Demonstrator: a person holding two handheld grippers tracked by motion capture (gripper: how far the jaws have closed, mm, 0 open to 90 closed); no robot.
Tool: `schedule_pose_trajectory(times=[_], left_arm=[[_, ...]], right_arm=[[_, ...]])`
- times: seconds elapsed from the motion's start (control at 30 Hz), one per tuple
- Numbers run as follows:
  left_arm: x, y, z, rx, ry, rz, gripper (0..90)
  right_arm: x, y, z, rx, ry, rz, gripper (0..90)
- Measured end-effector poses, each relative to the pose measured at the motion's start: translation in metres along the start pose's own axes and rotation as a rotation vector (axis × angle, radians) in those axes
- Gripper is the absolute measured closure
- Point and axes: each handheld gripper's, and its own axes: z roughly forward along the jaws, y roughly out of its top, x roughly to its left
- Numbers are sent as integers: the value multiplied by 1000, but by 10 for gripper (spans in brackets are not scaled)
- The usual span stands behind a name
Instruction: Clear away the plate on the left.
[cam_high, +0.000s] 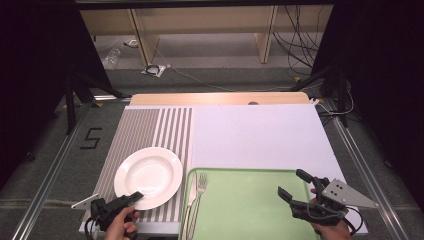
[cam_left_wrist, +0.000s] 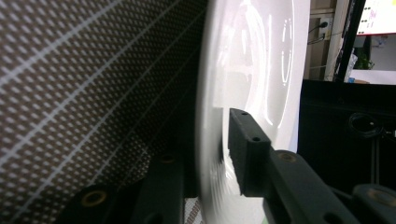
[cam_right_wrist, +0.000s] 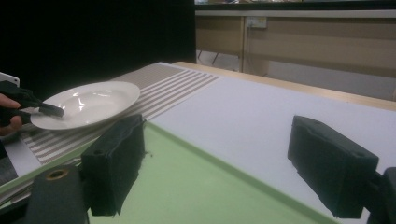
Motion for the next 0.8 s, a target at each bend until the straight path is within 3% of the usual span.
schedule_pose_trajectory(times=[0.4,0.5,0.8], left_arm=[[6,0,-1,-11,-42,-56,801],[5,1,-4,-21,-46,-44,800],[5,2,-5,-14,-73,-57,792]], right_arm=[[0,0,-1,-3,2,0,198],[0,0,-1,-8,3,1,198],[0,0,-1,-5,3,-2,198]])
